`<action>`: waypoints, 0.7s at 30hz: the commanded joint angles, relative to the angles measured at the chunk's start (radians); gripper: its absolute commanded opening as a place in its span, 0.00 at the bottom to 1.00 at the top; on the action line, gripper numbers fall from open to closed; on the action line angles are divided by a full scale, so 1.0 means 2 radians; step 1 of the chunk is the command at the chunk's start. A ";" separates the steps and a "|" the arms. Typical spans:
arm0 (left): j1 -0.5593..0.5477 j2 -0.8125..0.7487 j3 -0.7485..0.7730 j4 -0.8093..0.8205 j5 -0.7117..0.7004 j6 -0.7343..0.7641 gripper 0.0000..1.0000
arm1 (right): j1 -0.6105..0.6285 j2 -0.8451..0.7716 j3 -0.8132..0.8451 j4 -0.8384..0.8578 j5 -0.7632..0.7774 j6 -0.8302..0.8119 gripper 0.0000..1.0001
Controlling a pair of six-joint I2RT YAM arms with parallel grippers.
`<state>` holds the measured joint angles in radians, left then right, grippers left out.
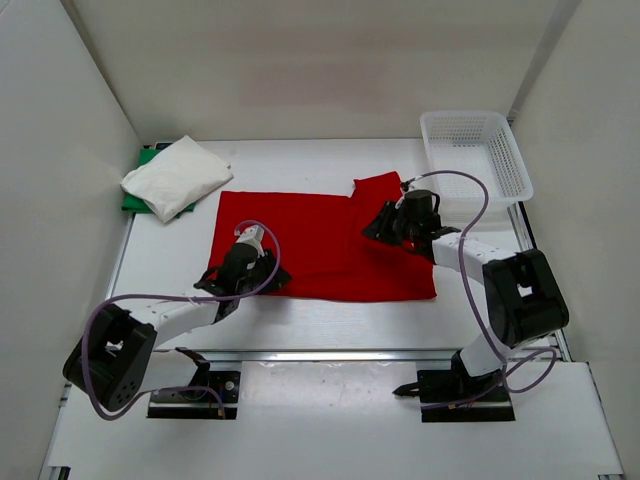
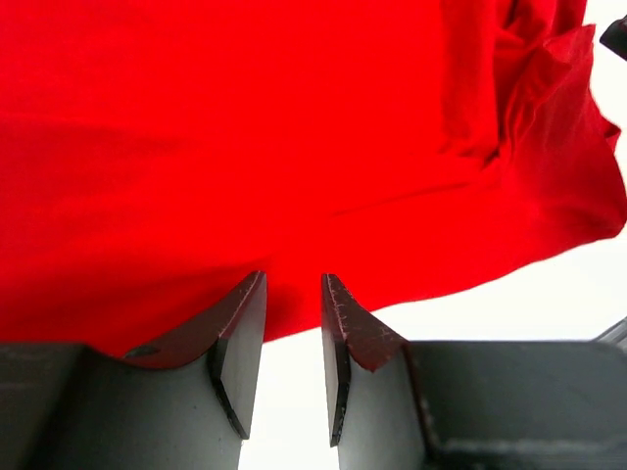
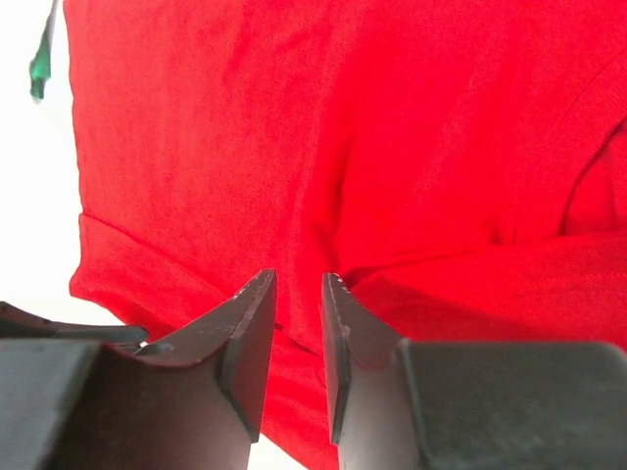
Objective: Fold and stack the t-shirts
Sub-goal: Fold the flattened tshirt in 1/3 of the way
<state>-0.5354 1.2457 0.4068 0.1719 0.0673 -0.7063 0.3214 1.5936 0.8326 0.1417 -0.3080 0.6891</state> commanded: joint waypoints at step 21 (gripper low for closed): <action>-0.031 0.016 -0.037 -0.030 -0.006 -0.003 0.39 | -0.050 -0.263 -0.303 -0.092 0.098 -0.017 0.00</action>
<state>-0.5629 1.3045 0.3740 0.1699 0.0605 -0.6930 0.2447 1.0973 0.2874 0.0330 -0.1158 0.6456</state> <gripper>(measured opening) 0.392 0.004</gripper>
